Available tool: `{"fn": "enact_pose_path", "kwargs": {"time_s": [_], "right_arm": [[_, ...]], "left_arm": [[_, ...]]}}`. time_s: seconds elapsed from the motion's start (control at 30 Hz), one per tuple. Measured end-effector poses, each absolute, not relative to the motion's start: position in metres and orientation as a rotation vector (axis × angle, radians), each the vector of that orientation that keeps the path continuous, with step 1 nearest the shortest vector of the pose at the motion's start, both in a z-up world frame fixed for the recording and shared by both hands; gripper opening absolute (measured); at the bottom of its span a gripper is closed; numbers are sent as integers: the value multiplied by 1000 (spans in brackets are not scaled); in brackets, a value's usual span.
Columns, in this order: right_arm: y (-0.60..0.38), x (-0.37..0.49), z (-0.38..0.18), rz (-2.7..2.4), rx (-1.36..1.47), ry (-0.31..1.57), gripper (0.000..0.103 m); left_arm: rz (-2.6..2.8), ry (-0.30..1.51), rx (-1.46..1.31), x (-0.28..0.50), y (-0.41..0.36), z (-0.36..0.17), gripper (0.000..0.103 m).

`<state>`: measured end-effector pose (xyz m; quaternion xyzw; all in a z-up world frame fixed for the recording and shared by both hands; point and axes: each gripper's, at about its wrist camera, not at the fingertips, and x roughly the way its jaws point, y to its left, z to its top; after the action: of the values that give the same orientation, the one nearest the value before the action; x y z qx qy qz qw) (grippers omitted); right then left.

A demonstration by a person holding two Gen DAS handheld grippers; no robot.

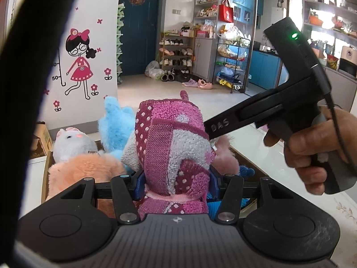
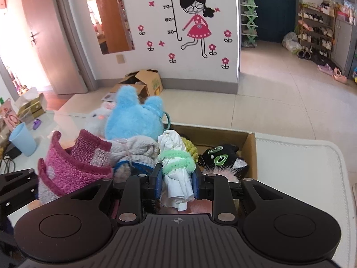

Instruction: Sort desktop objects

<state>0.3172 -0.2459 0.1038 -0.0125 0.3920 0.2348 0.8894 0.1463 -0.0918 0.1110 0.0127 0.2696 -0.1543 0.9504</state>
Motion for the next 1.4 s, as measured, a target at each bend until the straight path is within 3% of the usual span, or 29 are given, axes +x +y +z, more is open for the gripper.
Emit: {"fn": "enact_pose_path", "kwargs": {"time_s": [0.7, 0.83, 0.9, 0.97, 1.0, 1.07, 1.4], "right_arm": [[-246, 319, 78, 450, -45, 830, 33], [-247, 317, 81, 454, -36, 823, 40], [-248, 315, 84, 456, -30, 811, 47], [-251, 313, 88, 451, -14, 799, 57], [-252, 312, 91, 445, -12, 790, 64], [-253, 311, 95, 440, -9, 783, 72], [-276, 277, 136, 427, 48, 677, 87]], "left_arm": [[-248, 550, 40, 148, -96, 105, 54], [-240, 539, 43, 142, -96, 114, 55], [-232, 526, 44, 138, -94, 116, 64], [-202, 494, 51, 131, -94, 122, 91], [-192, 480, 51, 129, -94, 124, 94], [-196, 466, 42, 127, -94, 132, 96], [-198, 452, 19, 84, -84, 154, 102]]}}
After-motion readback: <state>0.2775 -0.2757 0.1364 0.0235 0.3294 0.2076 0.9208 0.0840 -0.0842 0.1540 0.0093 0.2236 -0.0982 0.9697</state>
